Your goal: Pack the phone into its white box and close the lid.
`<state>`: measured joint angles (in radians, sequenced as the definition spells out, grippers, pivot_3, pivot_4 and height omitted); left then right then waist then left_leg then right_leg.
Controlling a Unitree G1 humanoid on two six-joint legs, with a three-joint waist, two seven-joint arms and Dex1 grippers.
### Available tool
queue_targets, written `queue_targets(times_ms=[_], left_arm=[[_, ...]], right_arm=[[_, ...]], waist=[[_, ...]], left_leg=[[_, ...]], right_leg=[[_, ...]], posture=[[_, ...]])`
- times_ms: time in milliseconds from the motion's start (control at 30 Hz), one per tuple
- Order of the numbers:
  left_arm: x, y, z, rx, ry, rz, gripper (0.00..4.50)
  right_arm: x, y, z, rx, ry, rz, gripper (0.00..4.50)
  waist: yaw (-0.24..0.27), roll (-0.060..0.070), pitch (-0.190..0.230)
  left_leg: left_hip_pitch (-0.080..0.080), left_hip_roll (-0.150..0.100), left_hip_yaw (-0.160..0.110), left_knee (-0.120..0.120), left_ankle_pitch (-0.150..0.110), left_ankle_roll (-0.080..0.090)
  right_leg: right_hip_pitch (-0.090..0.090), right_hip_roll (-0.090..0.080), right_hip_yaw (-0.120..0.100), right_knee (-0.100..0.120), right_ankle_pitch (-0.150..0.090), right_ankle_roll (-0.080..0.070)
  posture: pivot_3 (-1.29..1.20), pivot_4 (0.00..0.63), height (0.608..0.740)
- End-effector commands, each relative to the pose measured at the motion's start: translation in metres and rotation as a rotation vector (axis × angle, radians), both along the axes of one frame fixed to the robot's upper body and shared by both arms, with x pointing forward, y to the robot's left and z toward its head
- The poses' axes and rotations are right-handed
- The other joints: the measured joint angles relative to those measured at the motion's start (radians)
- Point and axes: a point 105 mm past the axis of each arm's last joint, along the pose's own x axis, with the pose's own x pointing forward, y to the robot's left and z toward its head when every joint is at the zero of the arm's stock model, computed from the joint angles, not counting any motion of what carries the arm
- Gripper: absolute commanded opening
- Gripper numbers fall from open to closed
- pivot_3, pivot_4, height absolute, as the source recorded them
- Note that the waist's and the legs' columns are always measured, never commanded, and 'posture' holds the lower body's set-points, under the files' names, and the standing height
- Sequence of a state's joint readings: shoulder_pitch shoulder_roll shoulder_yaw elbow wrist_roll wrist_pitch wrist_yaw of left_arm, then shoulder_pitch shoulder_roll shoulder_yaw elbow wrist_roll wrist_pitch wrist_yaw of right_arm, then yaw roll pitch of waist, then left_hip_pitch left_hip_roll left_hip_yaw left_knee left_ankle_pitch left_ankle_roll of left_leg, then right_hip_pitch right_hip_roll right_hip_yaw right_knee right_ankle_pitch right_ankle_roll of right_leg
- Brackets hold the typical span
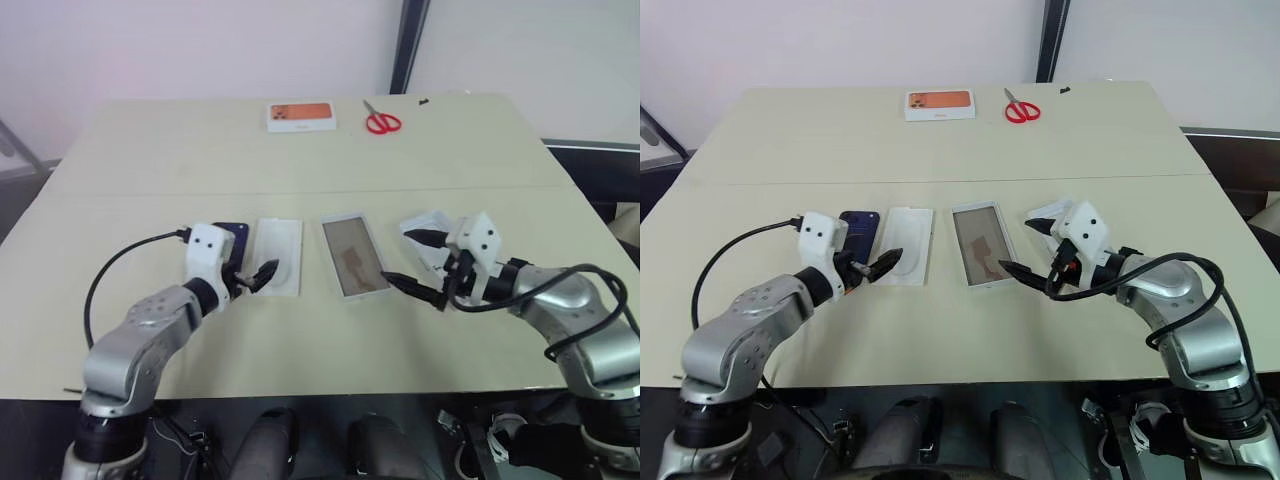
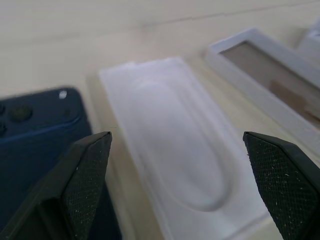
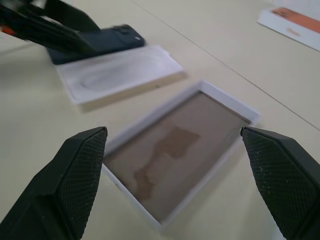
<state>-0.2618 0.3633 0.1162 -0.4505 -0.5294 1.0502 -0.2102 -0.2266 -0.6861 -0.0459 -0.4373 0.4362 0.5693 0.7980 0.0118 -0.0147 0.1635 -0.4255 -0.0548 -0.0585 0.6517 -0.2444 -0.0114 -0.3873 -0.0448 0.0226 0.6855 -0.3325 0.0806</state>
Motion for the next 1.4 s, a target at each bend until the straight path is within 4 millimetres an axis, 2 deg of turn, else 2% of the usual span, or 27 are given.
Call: queue_targets(times_ms=[33, 133, 300, 433, 533, 700, 900, 1400], left_arm=[[0.009, 0.000, 0.009, -0.055, 0.095, 0.060, 4.42], [0.013, -0.005, 0.012, -0.095, 0.139, 0.061, 4.42], [0.015, -0.011, -0.004, -0.073, 0.289, 0.057, 4.42], [0.018, -0.011, -0.005, -0.073, 0.310, 0.066, 4.42], [0.023, -0.009, 0.001, -0.091, 0.287, 0.078, 4.42], [0.026, -0.012, 0.025, -0.195, 0.195, 0.054, 4.42], [0.027, 0.001, 0.028, -0.217, 0.200, 0.107, 4.42], [0.026, -0.013, 0.003, -0.221, 0.384, 0.107, 4.42]], right_arm=[[-0.003, 0.012, 0.010, 0.013, -0.045, 0.050, 4.48], [-0.005, 0.016, 0.009, 0.017, -0.043, 0.064, 4.48], [-0.010, 0.020, 0.007, 0.017, -0.039, 0.084, 4.48], [-0.013, 0.020, 0.007, 0.013, -0.040, 0.083, 4.48], [-0.016, 0.019, 0.005, 0.006, -0.039, 0.082, 4.48], [-0.020, 0.019, 0.004, 0.006, -0.037, 0.077, 4.48], [-0.019, 0.021, 0.003, 0.006, -0.031, 0.081, 4.48], [-0.024, 0.034, 0.004, -0.011, -0.031, 0.147, 4.48]], waist=[[0.002, -0.001, 0.000], [-0.001, -0.001, 0.000], [-0.001, -0.001, 0.000], [0.000, -0.001, 0.000], [0.001, -0.001, 0.000], [0.000, -0.001, 0.000], [0.000, -0.001, 0.000], [0.002, -0.001, 0.000]], left_leg=[[0.000, 0.000, 0.000, 0.001, 0.000, 0.000], [0.000, 0.000, 0.000, 0.001, 0.000, 0.000], [0.000, 0.000, 0.000, 0.000, 0.001, -0.002], [0.000, 0.000, 0.000, 0.001, 0.001, -0.002], [0.000, 0.000, 0.000, 0.001, 0.002, -0.004], [0.000, 0.000, 0.000, 0.000, 0.003, -0.005], [0.000, 0.000, 0.000, 0.000, 0.003, -0.005], [0.000, 0.000, 0.000, 0.000, 0.003, -0.004]], right_leg=[[0.000, 0.000, 0.000, 0.000, 0.000, 0.000], [0.000, 0.000, 0.000, 0.000, 0.000, 0.000], [-0.001, 0.000, 0.000, 0.001, 0.000, 0.000], [0.000, 0.000, 0.000, 0.001, 0.000, 0.000], [0.000, 0.000, 0.000, 0.001, 0.000, 0.000], [-0.001, 0.000, 0.000, 0.001, 0.000, 0.000], [-0.001, 0.000, 0.000, 0.001, 0.000, 0.000], [-0.001, 0.000, 0.000, 0.001, 0.000, 0.000]], posture=[[0.00, 0.150, 0.740], [0.00, 0.150, 0.740], [0.00, 0.150, 0.740], [0.00, 0.150, 0.740], [0.00, 0.150, 0.740], [0.00, 0.150, 0.740], [0.00, 0.150, 0.740], [0.00, 0.150, 0.740]])
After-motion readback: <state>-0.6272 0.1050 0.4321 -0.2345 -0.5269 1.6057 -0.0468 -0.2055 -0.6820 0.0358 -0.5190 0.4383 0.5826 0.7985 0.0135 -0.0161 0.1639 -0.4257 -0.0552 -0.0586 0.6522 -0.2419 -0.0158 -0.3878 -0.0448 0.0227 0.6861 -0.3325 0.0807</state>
